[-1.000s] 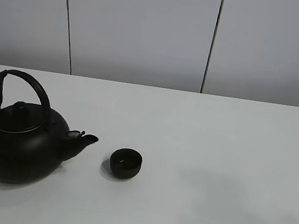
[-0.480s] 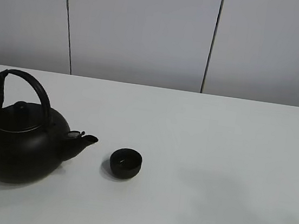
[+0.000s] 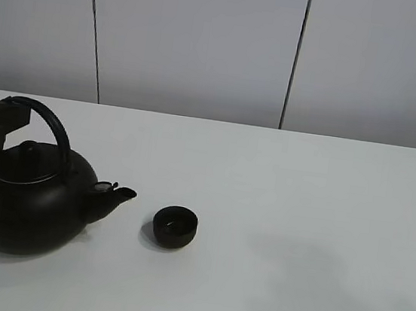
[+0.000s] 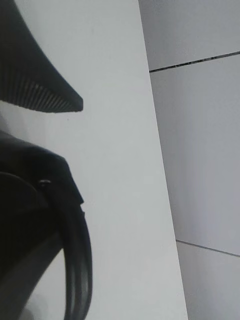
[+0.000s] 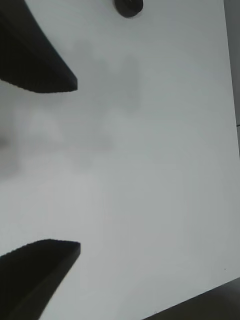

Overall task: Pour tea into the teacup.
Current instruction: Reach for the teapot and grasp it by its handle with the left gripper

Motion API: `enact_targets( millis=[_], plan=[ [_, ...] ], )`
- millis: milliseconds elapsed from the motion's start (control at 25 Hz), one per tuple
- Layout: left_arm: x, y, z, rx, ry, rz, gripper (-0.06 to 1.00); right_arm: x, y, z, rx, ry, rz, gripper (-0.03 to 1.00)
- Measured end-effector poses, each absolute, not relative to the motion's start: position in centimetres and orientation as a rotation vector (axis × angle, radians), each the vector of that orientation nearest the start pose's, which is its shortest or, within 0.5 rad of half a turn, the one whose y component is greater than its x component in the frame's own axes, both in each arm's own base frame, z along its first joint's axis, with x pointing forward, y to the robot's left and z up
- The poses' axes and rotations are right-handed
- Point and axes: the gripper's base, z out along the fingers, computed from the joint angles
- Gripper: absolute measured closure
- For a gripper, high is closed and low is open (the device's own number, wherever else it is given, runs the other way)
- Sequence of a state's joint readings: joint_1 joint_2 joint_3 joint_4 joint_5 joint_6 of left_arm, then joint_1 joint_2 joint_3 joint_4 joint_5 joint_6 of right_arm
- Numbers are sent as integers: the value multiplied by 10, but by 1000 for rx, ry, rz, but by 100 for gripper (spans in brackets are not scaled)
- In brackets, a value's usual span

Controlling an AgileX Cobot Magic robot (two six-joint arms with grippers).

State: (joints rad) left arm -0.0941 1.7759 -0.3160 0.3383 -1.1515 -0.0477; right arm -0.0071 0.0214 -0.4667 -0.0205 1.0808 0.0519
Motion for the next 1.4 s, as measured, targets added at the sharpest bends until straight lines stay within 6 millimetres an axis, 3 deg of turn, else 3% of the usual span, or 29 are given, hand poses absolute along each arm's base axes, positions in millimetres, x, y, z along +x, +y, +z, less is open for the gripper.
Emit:
enact_targets(
  millis=[520,760,1400],
  plan=[
    [246,-53,125,412,1817,-303,53,1,-2,266,63,2118,2,41],
    [247,-52,125,410,1823,-288,77,1,-2,266,63,2118,2,41],
    [242,-54,133,456,1837,-306,77,1,-2,266,63,2119,2,41]
  ],
)
